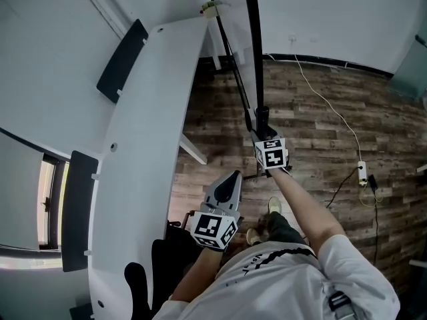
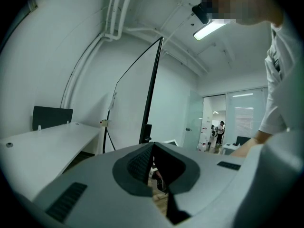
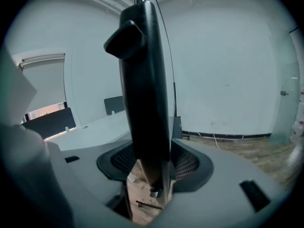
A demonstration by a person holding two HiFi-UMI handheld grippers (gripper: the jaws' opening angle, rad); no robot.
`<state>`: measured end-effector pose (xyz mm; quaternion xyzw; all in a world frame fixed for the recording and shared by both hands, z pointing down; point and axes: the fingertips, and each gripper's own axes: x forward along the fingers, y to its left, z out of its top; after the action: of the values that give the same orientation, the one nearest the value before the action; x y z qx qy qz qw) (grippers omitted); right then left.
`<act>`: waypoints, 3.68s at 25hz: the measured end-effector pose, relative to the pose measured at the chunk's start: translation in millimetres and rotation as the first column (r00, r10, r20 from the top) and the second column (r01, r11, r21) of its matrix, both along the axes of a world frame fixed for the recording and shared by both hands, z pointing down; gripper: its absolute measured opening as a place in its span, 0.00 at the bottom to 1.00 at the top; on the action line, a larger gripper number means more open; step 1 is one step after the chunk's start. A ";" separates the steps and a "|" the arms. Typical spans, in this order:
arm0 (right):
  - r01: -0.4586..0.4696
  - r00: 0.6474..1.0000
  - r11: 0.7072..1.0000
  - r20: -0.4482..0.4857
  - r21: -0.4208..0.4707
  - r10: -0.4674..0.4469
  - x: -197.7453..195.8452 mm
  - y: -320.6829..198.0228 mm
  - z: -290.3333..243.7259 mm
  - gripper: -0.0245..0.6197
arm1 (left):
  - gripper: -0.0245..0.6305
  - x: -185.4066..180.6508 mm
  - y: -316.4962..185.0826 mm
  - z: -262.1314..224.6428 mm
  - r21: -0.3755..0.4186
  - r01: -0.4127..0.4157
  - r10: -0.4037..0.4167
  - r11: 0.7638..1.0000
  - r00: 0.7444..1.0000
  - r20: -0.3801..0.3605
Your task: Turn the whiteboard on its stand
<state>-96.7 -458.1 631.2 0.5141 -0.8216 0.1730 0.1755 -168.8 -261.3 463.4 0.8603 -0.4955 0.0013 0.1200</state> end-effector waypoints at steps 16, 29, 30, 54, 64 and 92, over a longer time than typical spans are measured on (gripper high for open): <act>0.001 1.000 1.000 -0.024 0.024 0.000 22.4 38.4 -2.9 0.34 | 0.06 -17.1 37.2 -0.5 0.006 -0.001 0.001 1.000 1.000 -0.016; -0.016 1.000 1.000 -0.025 0.026 0.017 63.2 105.4 -4.6 0.34 | 0.06 32.1 78.1 14.1 -0.019 -0.133 0.131 0.991 0.989 -0.072; -0.017 1.000 0.999 -0.024 0.028 0.018 66.7 110.1 -4.7 0.34 | 0.06 38.8 82.2 14.1 -0.017 -0.145 0.143 0.989 0.987 -0.071; 0.122 0.993 0.991 -0.014 0.060 -0.121 111.2 249.0 -7.8 0.33 | 0.06 159.2 209.7 27.7 -0.068 -0.008 0.007 0.998 1.000 -0.022; 0.148 0.989 0.987 -0.024 0.065 -0.147 106.2 287.9 -6.5 0.33 | 0.06 164.3 239.0 15.7 -0.062 0.001 -0.002 0.998 1.000 -0.009; 0.064 0.997 0.998 -0.056 0.028 -0.062 140.9 403.3 -17.9 0.33 | 0.06 160.0 289.4 2.3 -0.011 -0.222 0.221 0.975 0.972 -0.079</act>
<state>44.2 -54.8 613.3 0.4950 -0.8348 0.1409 0.1956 -8.7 28.1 465.7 0.9083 -0.3915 -0.0137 0.1467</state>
